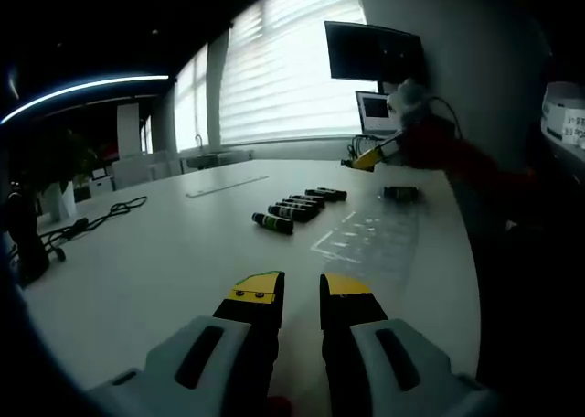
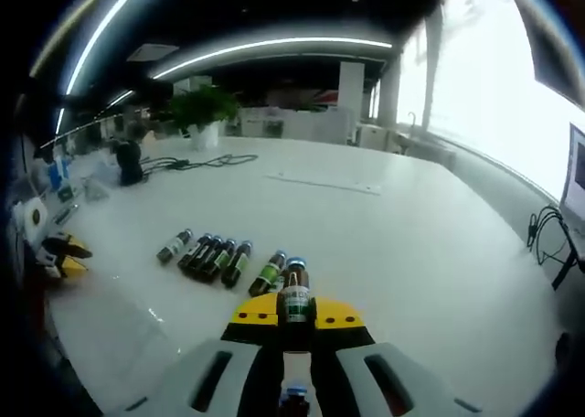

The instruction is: Grip medicine bottles put into box

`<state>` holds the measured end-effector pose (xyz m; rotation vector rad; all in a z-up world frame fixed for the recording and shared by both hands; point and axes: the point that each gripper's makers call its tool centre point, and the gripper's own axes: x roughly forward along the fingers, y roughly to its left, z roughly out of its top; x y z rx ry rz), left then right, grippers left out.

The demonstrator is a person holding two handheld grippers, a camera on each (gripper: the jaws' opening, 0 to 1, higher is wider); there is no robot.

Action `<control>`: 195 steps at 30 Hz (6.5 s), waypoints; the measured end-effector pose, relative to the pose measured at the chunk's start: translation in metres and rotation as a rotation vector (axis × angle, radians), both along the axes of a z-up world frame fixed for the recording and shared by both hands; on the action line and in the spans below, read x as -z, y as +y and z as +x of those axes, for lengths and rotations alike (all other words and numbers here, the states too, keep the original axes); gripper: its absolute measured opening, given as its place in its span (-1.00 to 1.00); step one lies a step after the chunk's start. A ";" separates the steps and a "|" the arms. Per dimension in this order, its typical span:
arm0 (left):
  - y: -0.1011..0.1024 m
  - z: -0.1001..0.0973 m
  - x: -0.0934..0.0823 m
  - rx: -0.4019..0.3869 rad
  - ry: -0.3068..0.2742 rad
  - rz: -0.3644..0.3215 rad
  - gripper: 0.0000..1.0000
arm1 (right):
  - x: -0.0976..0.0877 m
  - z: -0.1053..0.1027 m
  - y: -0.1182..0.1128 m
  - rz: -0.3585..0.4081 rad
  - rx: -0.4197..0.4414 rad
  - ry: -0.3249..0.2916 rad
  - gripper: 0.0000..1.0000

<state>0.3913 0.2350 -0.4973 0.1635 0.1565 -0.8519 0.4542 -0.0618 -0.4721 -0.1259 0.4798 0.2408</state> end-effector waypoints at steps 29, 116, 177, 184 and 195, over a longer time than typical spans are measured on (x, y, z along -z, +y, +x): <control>-0.001 -0.002 -0.004 0.015 0.002 -0.030 -0.81 | -0.006 -0.058 0.009 0.033 -0.043 0.013 -0.88; -0.006 -0.015 -0.006 0.087 -0.005 -0.030 -0.82 | 0.031 -0.097 0.023 0.003 -0.087 0.130 -0.93; -0.004 -0.014 -0.004 0.083 -0.009 -0.018 -0.82 | 0.030 -0.094 0.032 0.028 -0.111 0.116 -0.90; -0.005 -0.015 -0.004 0.083 -0.009 -0.016 -0.82 | 0.036 -0.099 0.032 -0.003 -0.176 0.180 -0.99; -0.005 -0.015 -0.003 0.082 -0.008 -0.014 -0.82 | 0.037 -0.099 0.033 -0.007 -0.200 0.213 -0.99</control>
